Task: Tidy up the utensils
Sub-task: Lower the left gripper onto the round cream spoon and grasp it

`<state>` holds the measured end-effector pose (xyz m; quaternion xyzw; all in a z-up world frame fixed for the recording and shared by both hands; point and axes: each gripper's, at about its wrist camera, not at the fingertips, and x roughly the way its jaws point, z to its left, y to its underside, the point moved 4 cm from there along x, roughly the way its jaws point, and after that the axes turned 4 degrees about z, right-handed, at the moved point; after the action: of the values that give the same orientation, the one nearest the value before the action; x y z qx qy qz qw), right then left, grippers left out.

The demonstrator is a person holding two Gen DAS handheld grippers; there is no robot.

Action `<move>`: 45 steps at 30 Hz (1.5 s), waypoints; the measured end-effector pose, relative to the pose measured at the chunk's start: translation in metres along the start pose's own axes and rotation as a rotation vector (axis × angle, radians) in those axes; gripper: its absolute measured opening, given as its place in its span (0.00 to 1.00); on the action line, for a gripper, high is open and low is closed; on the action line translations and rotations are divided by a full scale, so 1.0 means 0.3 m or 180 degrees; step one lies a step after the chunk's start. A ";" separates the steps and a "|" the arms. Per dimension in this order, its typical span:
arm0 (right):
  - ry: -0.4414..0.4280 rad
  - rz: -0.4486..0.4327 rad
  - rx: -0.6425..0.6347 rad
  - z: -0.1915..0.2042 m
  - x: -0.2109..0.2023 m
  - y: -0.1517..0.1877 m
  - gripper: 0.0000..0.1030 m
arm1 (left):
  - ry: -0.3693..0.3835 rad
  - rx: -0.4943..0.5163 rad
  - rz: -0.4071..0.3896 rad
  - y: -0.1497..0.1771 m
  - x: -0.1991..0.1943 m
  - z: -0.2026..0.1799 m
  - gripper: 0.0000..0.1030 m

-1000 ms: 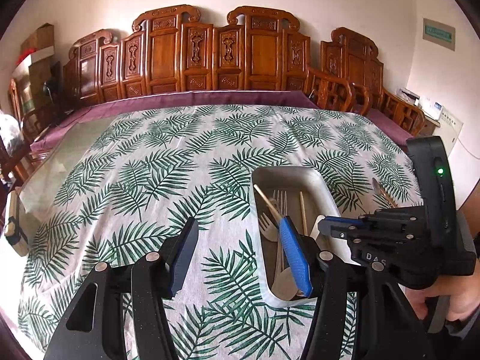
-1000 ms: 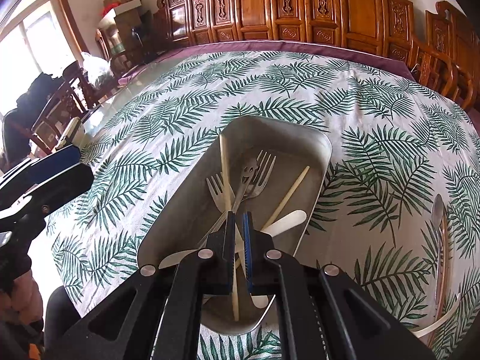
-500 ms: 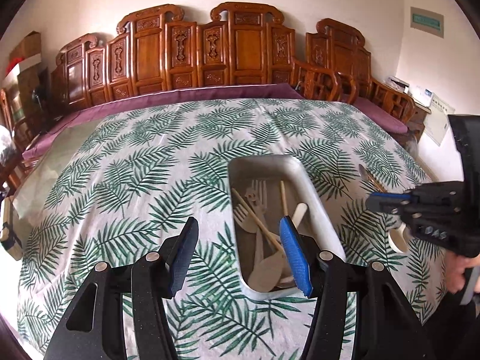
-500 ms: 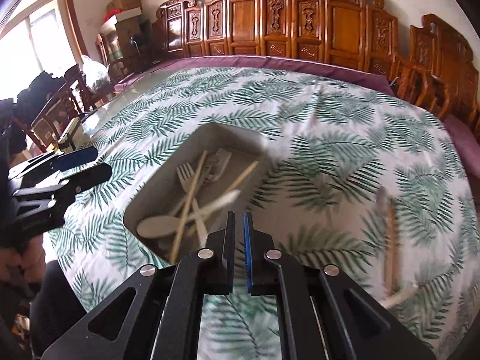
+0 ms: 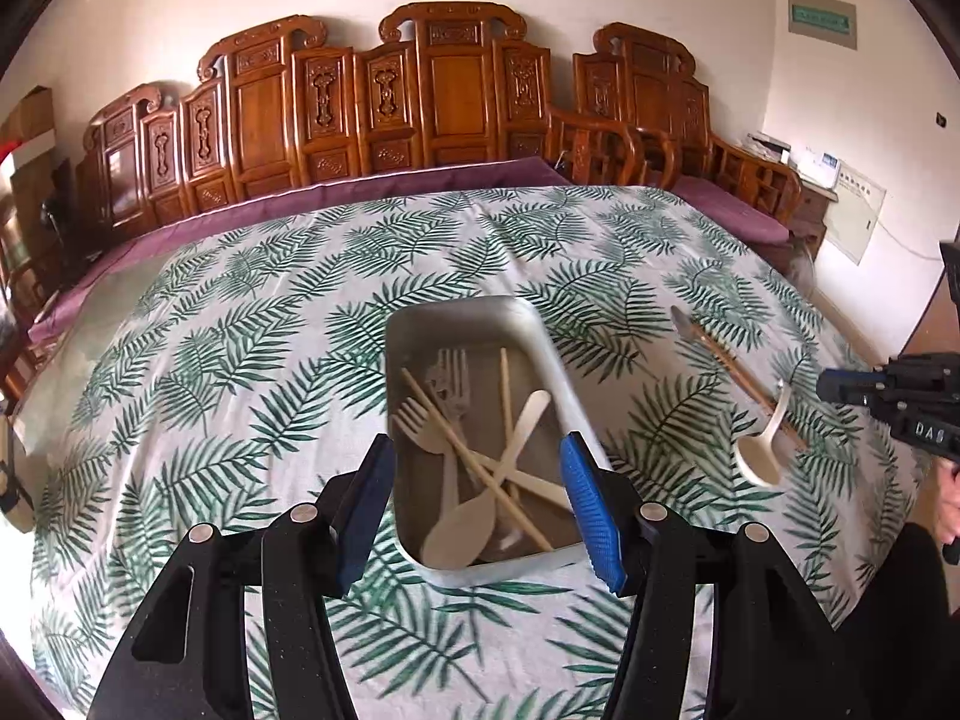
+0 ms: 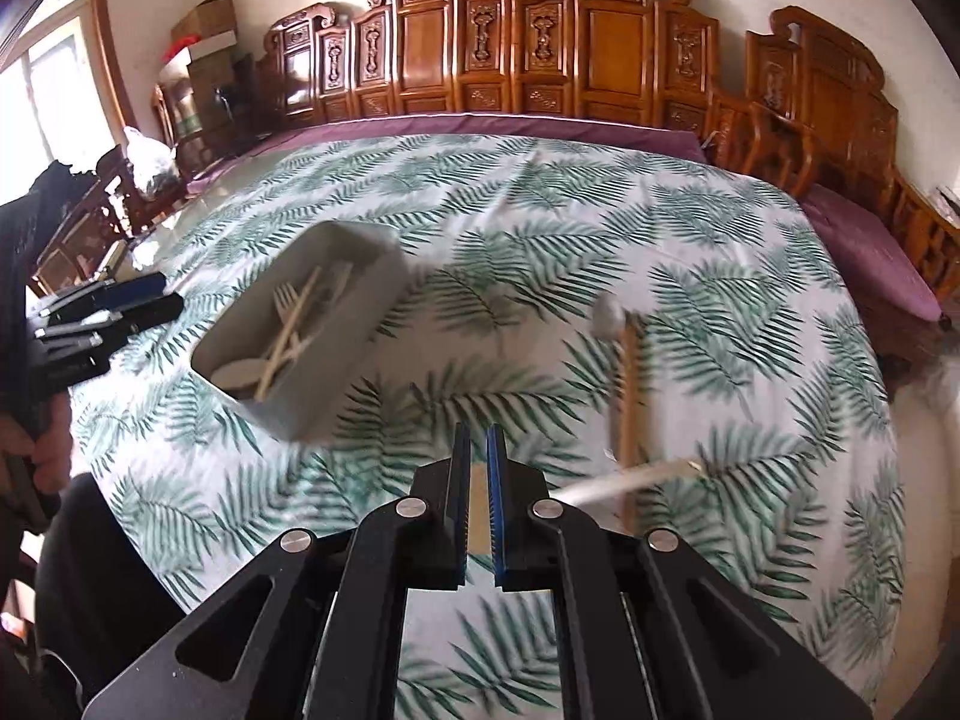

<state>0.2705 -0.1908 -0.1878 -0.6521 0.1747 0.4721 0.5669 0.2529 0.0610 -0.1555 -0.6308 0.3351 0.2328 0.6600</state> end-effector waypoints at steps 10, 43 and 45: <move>0.0152 0.0017 0.0155 -0.204 -0.021 0.082 0.07 | 0.0149 0.0127 0.0031 -0.044 0.034 -0.188 0.63; 0.0141 0.0171 0.0485 -0.403 0.050 0.129 0.17 | 0.0679 0.0766 0.0839 -0.040 0.440 -0.741 0.52; 0.0135 0.0175 0.0494 -0.407 0.053 0.127 0.17 | 0.0719 0.0781 0.0875 -0.038 0.453 -0.755 0.48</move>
<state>0.3002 -0.3076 -0.2336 -0.6110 0.2406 0.4586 0.5987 0.3183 -0.1798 -0.2431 -0.5163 0.5156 0.2060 0.6520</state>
